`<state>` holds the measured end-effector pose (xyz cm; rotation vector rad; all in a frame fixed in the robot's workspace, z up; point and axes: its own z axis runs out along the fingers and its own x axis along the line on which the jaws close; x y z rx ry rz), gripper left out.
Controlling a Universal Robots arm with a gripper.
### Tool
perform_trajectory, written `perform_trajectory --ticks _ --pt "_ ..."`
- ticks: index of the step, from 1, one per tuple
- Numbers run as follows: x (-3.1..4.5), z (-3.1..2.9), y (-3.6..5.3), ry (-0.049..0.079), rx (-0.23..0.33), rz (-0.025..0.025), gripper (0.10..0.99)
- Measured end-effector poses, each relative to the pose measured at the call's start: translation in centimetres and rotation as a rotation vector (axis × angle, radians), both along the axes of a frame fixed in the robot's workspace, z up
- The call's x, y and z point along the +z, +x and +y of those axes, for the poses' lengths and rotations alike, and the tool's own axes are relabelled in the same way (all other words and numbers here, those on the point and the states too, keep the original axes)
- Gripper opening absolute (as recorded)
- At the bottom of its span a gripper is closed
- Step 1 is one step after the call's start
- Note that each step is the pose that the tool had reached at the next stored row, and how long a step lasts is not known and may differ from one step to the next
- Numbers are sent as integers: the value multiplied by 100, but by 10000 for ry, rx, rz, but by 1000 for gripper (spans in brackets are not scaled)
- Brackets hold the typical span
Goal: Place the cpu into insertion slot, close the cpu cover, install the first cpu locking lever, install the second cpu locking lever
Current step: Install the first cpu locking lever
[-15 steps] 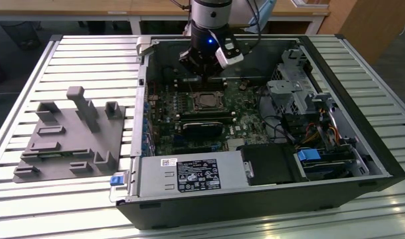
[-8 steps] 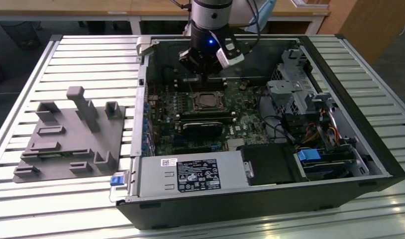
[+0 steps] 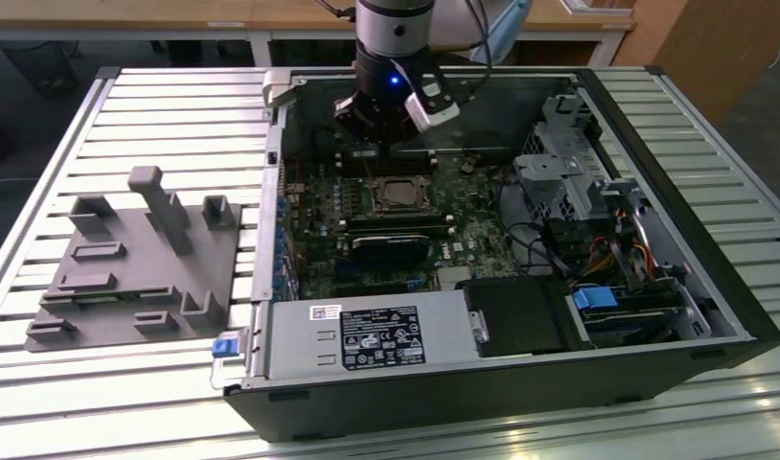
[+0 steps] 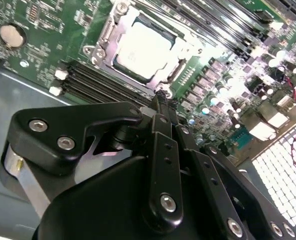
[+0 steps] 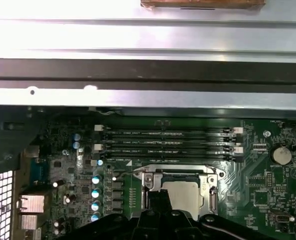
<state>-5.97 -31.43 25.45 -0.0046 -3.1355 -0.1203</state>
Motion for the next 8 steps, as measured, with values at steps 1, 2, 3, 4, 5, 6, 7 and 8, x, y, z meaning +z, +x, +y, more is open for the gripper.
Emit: perform_trajectory --ticks 1,2,3,4,5,6,7,8 --pt "0 0 -22 1 0 -12 122" --pt "0 0 -40 2 -2 -25 122" --pt "0 0 -60 2 -2 -37 122" --pt "0 0 -80 2 -1 -47 122" --pt "0 0 -98 2 -1 -53 122" --pt "0 0 -117 1 0 -60 122" --pt "0 0 -144 0 -1 -72 122" --pt "0 0 -186 2 -2 -92 122"
